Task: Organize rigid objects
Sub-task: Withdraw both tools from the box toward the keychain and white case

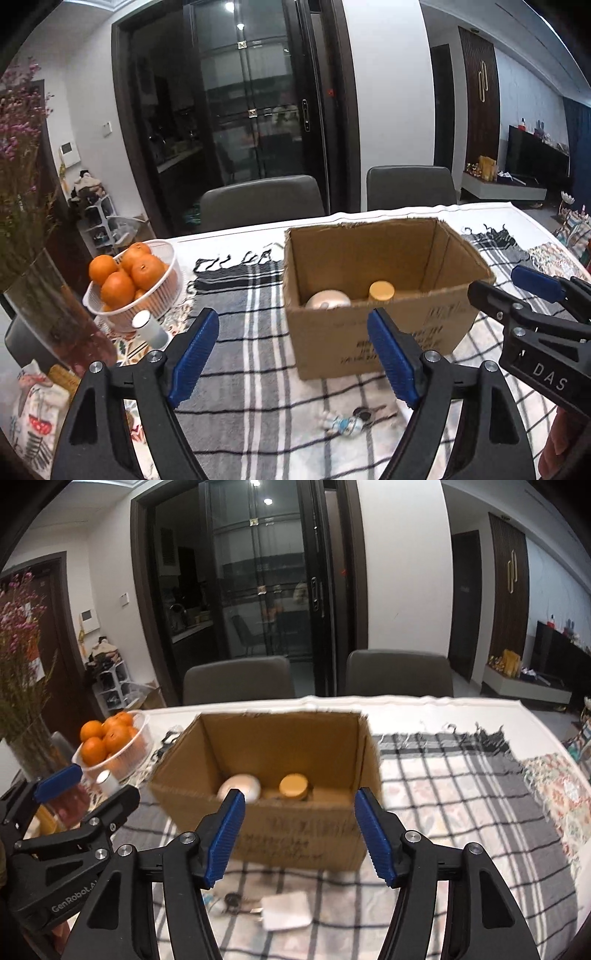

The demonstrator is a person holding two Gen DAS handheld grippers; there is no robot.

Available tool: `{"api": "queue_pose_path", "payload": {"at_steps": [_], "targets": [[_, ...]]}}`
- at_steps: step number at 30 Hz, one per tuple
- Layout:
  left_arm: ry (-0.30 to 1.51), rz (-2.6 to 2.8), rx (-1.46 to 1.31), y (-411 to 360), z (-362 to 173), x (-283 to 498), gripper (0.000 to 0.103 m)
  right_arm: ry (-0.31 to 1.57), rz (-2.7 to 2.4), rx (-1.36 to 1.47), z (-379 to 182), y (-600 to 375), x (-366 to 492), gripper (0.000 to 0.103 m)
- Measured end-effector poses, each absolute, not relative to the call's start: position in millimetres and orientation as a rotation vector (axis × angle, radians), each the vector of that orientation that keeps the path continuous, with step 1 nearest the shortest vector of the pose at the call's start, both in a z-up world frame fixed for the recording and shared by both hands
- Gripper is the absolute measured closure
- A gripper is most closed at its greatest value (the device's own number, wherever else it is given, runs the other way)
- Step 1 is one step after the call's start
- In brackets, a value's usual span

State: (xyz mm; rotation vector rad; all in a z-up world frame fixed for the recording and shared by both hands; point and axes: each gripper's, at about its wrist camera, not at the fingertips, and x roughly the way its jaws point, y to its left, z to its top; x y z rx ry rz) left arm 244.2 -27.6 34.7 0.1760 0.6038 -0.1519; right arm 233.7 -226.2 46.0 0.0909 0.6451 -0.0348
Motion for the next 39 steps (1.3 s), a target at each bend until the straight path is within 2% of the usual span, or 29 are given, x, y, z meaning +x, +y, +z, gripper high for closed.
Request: {"api": "queue_pose_path", "payload": {"at_steps": [19,39], "targets": [[0.666,-0.181,0.219,-8,-18,197,0.019,0.741,0.008,0.076,-7,-207,197,0.036],[0.773,-0.306,0.242,-11,-73,206,0.019,0.855,0.032,0.060,-62,-201,202,0.036]]}}
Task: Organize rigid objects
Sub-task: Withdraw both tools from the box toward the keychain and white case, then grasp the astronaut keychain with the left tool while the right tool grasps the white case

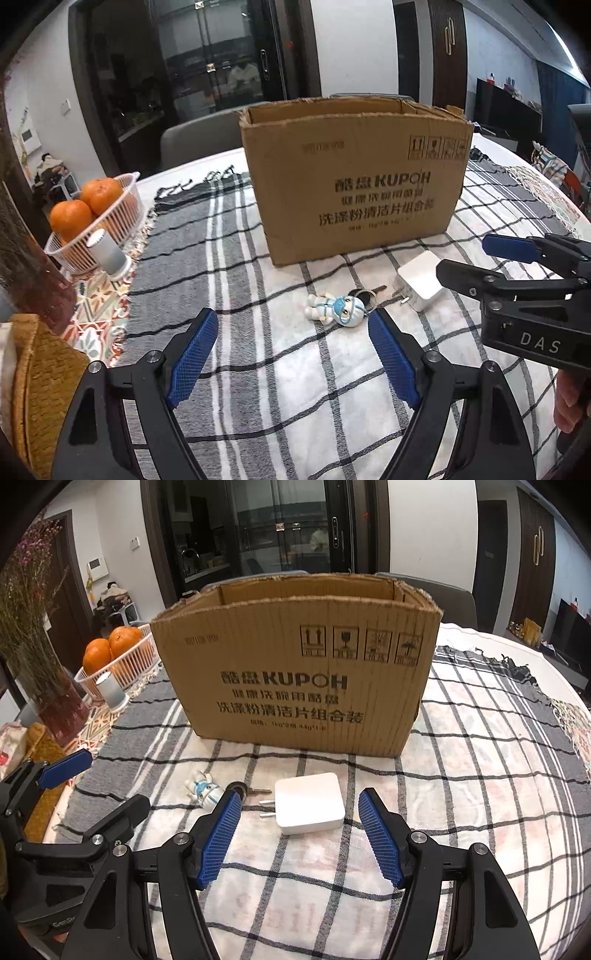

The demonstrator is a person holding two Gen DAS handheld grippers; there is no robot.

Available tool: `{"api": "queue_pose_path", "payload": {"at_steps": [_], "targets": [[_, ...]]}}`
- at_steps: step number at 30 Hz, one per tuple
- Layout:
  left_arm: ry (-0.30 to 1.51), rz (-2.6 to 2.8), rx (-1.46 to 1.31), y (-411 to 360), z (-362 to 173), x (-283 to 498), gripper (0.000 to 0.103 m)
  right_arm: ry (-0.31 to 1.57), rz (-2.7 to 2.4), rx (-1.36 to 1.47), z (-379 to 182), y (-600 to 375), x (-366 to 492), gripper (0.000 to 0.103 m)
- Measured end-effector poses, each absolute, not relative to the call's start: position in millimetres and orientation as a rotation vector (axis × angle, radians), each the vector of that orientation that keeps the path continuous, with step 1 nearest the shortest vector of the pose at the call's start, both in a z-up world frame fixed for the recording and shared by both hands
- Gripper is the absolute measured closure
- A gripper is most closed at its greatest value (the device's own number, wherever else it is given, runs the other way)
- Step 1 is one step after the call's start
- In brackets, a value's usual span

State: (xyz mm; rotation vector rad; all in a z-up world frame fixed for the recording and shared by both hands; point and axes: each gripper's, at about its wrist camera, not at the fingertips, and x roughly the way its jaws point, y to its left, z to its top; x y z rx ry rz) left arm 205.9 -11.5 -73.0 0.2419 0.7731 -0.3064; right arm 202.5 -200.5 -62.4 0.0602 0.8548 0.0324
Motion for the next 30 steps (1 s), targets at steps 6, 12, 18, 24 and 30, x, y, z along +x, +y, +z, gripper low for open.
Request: {"api": "queue_pose_path", "payload": {"at_steps": [6,12,18,24,30], "targets": [[0.808,-0.342,0.236,-15,-88,214,0.019,0.885,0.032,0.061,-75,-202,211,0.036],[0.838,-0.380,0.243,-23,-98,223,0.019,0.920,0.042,0.088,-92,-208,220,0.036],[0.838,-0.419,0.250,-27,-102,230,0.020,0.929,0.057,0.105,-101,-211,228,0.036],[0.842,-0.450,0.248,-31,-107,238,0.020,0.945,0.066,0.116,-110,-212,237,0.036],[0.838,-0.474,0.254,-34,-114,244,0.022,0.953,0.064,0.108,-117,-212,242,0.036]]}}
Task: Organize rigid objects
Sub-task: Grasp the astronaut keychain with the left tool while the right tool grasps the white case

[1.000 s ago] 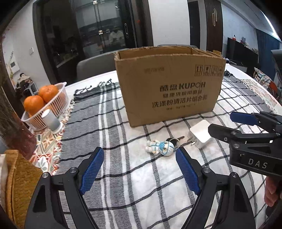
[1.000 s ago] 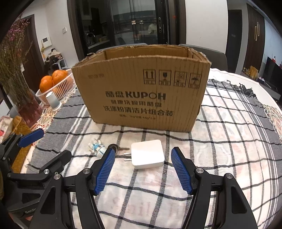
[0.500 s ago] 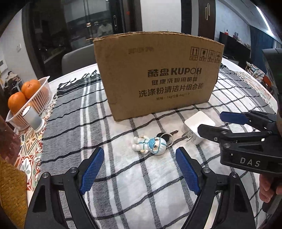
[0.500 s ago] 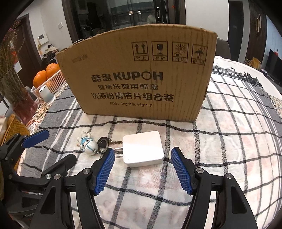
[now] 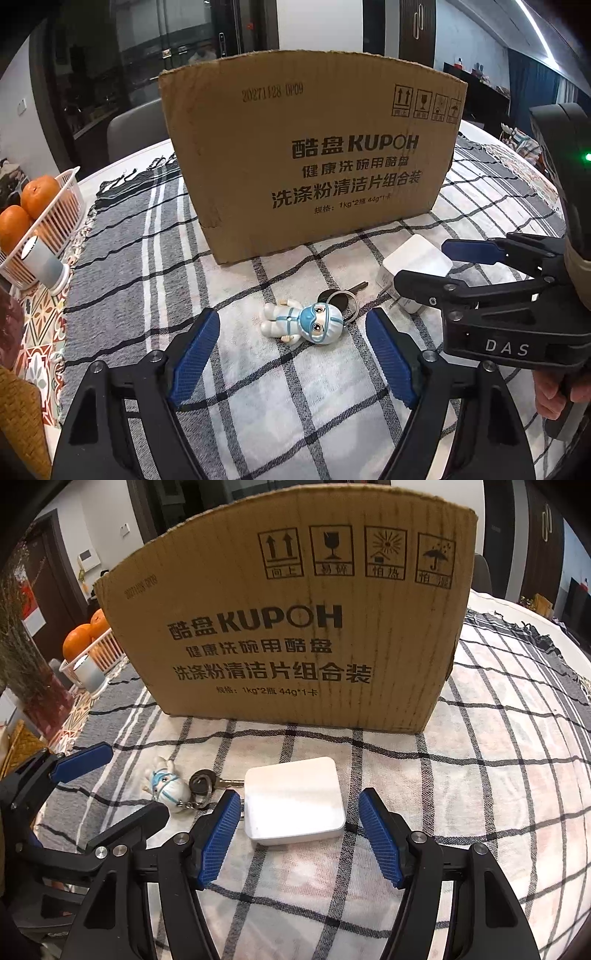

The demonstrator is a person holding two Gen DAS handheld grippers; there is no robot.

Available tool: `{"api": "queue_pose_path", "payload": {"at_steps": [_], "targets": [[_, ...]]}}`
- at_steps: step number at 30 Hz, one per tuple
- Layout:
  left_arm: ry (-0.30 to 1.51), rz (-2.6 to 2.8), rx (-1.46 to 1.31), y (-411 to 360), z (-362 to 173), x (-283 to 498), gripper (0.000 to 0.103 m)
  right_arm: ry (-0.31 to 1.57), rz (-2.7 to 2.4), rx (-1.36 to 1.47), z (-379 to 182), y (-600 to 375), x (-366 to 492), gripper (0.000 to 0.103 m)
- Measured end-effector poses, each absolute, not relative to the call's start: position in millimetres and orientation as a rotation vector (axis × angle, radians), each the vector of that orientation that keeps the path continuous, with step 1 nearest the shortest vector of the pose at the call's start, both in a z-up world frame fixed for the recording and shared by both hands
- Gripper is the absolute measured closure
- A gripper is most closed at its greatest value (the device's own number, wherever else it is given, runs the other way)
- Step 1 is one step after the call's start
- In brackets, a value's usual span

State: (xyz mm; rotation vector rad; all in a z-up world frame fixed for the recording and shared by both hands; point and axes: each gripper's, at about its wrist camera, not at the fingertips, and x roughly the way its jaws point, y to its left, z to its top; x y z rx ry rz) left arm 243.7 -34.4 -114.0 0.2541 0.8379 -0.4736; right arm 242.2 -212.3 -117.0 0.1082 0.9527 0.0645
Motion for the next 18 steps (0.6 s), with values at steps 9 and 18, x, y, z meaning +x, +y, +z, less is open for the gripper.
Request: {"api": "queue_pose_path", "payload": {"at_steps": [9,18], "targets": [[0.860,-0.491,0.234,-34,-128,254,0.030,0.959,0.060,0.083,-122,-210,248,0.036],[0.869,-0.508,0.223,-35,-135,259,0.033,0.949,0.061,0.106,-125,-210,252,0.041]]}}
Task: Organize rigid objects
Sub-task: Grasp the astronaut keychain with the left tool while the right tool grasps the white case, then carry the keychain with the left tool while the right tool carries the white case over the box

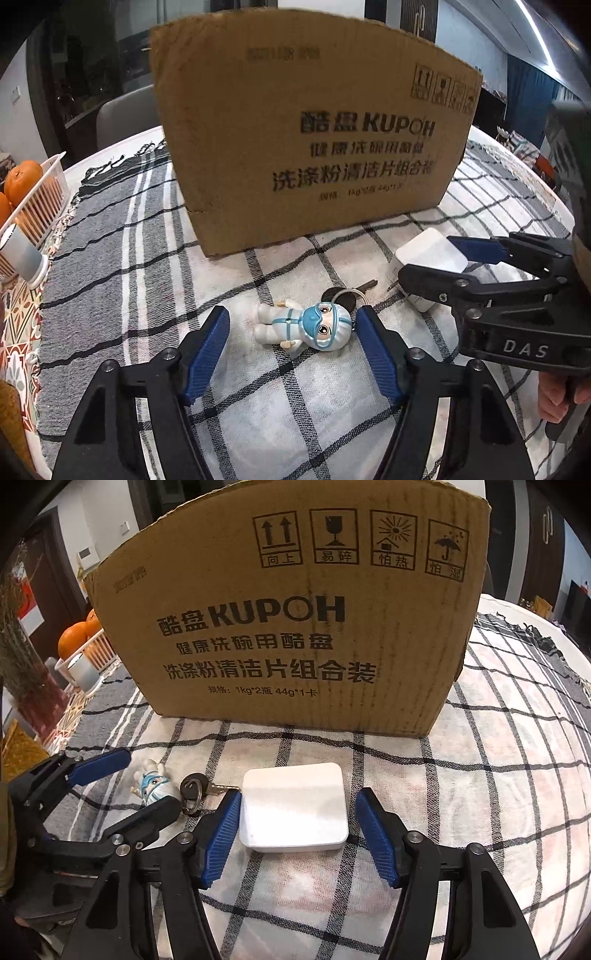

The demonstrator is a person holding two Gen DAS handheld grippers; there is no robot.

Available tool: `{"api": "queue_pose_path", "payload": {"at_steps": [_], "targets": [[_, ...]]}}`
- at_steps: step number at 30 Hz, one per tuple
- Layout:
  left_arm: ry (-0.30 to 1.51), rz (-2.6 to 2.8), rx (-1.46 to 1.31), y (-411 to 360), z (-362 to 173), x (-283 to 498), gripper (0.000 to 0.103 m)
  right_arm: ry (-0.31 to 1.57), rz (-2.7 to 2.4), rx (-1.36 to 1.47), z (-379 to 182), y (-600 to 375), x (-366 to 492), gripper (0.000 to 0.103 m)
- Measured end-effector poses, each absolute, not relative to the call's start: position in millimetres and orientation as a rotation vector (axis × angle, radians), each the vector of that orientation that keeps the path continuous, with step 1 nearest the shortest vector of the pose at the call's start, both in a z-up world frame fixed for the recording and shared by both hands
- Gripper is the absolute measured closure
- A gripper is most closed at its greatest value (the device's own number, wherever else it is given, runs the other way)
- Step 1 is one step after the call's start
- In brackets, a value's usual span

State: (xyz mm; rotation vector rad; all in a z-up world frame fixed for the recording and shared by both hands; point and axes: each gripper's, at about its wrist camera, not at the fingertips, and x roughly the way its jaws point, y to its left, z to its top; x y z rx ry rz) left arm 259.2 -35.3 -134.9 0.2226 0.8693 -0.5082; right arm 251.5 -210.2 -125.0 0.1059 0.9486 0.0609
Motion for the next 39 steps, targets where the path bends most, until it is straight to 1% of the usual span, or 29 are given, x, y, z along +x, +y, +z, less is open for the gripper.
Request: {"api": "queue_pose_path", "payload": {"at_steps": [2,4,7,8,9,14,21,39], "targets": [[0.878,-0.512,0.222,-38,-138,260,0.035,0.948,0.075,0.117,-125,-211,251,0.045],[0.888,-0.511,0.211,-40,-140,262,0.038,0.944,0.076,0.120,-125,-212,250,0.045],[0.895,-0.503,0.200,-40,-141,263,0.045,0.942,0.075,0.127,-125,-213,249,0.045],[0.897,-0.502,0.200,-40,-140,263,0.051,0.942,0.074,0.126,-125,-212,248,0.045],[0.899,-0.499,0.194,-40,-139,262,0.053,0.942,0.072,0.126,-124,-212,248,0.045],[0.906,-0.481,0.173,-37,-139,260,0.053,0.947,0.061,0.142,-122,-214,245,0.045],[0.858,-0.437,0.144,-30,-119,248,0.053,0.921,0.054,0.144,-110,-214,234,0.045],[0.711,-0.385,0.111,-28,-46,221,0.053,0.785,0.048,0.141,-39,-216,203,0.045]]}}
